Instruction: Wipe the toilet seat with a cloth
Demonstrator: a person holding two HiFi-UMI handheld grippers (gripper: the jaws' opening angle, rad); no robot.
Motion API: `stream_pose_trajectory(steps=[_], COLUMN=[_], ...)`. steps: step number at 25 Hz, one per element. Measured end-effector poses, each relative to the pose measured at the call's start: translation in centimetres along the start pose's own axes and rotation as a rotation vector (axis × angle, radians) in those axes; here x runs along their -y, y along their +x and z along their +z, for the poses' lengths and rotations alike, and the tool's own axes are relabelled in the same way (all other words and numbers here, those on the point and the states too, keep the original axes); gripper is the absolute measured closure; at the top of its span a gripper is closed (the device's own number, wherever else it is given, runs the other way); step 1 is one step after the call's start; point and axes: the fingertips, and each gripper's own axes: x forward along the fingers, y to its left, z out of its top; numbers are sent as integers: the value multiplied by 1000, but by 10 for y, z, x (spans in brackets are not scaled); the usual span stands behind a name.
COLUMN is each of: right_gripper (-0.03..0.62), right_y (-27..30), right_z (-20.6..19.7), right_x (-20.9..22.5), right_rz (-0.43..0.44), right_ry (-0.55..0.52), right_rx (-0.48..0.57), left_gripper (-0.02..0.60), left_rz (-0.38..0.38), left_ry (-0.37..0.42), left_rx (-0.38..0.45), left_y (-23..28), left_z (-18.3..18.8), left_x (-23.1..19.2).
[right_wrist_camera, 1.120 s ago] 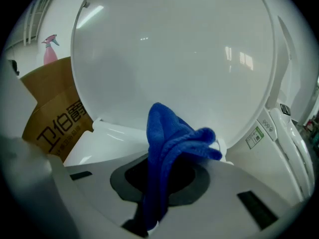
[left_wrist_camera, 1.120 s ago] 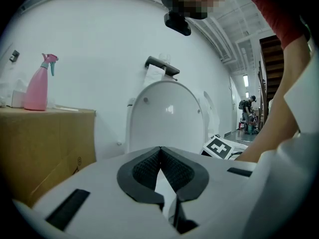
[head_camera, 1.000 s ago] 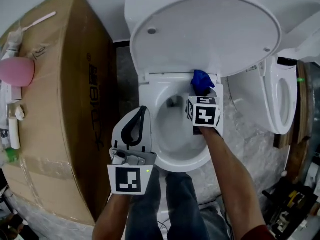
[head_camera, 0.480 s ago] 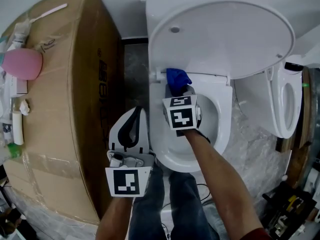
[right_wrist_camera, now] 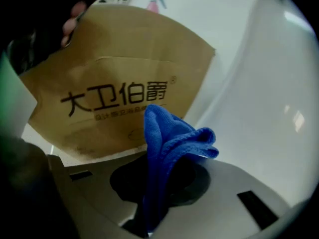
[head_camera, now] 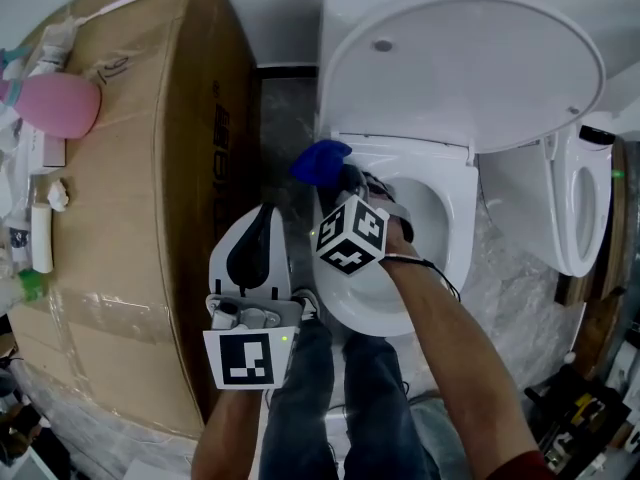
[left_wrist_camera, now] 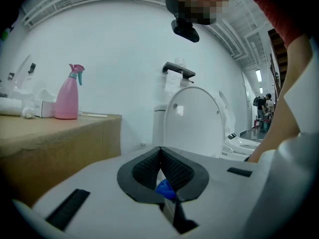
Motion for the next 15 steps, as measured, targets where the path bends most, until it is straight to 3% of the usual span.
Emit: stream_pose_trajectory(steps=[3,6,15], right_gripper=[528,528,528], right_y=[-3,-10,-42], right_z=[-3,-11,-41], right_x=[-26,-50,-116], right_rz=[21,56,113], right_ry=[-284,-463,-665], right_rx=[-8,-13,-22], left_gripper=[566,566,566], left_rz=[8,11,22], left_ry=[46,92,102], left_rx=[4,8,31], left_y=[-4,-6,-13], left_z=[3,5,6], left_x=[-6,-8,-3])
